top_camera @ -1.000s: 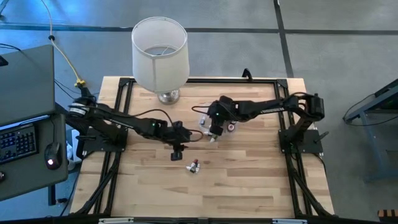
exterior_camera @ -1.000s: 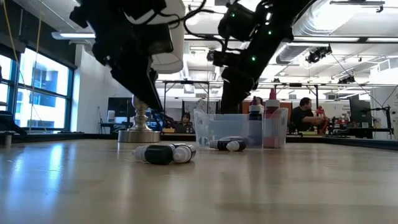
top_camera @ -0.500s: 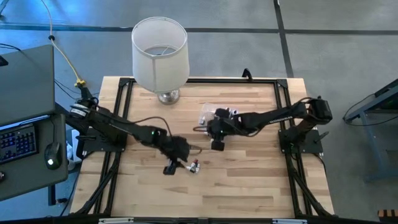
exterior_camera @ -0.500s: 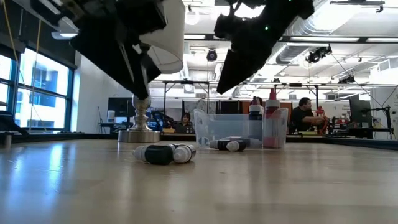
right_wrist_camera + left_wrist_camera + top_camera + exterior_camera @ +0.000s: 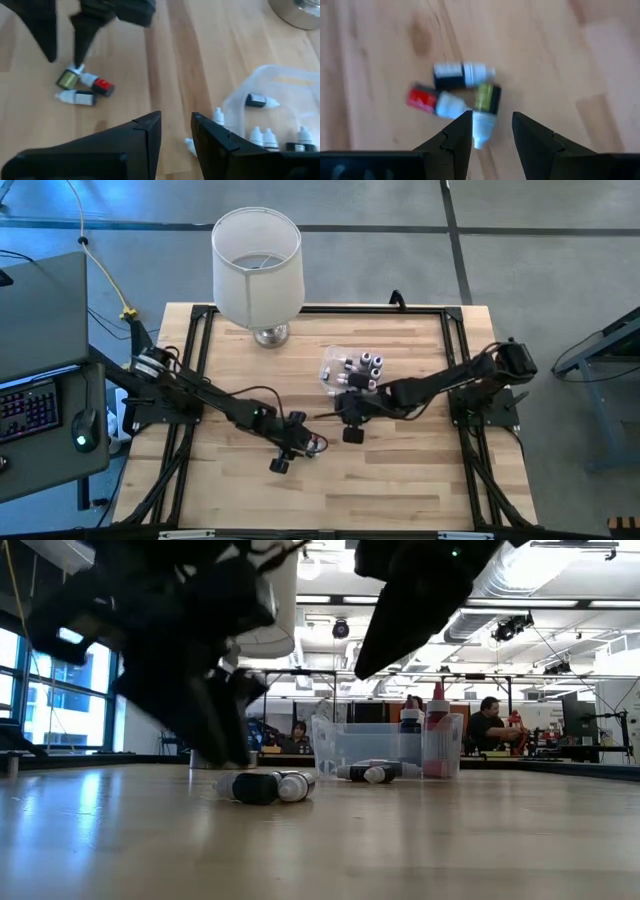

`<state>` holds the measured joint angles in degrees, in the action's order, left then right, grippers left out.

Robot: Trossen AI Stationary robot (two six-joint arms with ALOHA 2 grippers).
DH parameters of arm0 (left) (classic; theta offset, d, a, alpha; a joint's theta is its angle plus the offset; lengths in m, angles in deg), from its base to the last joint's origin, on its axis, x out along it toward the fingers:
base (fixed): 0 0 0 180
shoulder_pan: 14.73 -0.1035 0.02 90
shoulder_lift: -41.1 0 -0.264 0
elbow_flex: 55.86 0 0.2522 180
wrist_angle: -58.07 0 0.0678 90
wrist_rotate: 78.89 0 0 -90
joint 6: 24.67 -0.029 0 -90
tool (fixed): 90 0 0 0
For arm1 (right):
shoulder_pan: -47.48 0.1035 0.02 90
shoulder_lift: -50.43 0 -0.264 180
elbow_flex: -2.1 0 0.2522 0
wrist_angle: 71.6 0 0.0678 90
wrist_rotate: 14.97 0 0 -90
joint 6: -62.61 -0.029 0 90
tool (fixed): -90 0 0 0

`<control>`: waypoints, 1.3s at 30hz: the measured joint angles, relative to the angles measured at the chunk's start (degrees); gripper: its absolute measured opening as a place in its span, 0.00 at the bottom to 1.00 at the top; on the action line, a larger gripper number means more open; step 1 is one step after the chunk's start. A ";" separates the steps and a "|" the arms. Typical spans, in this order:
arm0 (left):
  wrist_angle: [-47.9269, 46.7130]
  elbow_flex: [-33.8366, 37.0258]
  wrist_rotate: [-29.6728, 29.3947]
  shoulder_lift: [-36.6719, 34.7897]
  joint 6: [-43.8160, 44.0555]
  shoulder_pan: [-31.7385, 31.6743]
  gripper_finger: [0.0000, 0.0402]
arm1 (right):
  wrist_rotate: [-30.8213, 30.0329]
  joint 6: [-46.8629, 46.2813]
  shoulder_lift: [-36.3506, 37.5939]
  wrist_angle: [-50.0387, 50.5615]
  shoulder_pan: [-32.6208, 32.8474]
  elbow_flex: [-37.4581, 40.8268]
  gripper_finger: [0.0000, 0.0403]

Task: Pick & Place food coloring
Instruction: Put the bottom small green food coloring bottle into the transparent bin

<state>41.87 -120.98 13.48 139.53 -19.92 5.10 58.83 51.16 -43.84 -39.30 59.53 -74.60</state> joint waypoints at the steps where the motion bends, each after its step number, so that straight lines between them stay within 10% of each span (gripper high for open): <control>1: -0.27 0.04 0.15 0.81 -0.02 0.04 0.34 | 0.02 -0.66 0.00 -0.02 0.41 0.00 0.25; 18: 2.71 0.07 -1.73 3.89 -0.02 0.04 0.33 | -2.44 -8.27 0.00 -0.31 8.42 0.00 0.24; 28: 2.19 -0.44 -1.47 3.89 0.00 0.00 0.15 | -2.91 -11.62 0.00 -0.31 13.51 0.00 0.24; 39: -11.88 -15.54 -4.34 0.15 -1.70 -4.54 0.15 | -2.91 -12.16 0.00 0.23 16.55 0.02 0.24</control>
<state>29.99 -136.52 9.15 139.68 -21.62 0.57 55.91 38.99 -43.84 -39.06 76.09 -74.58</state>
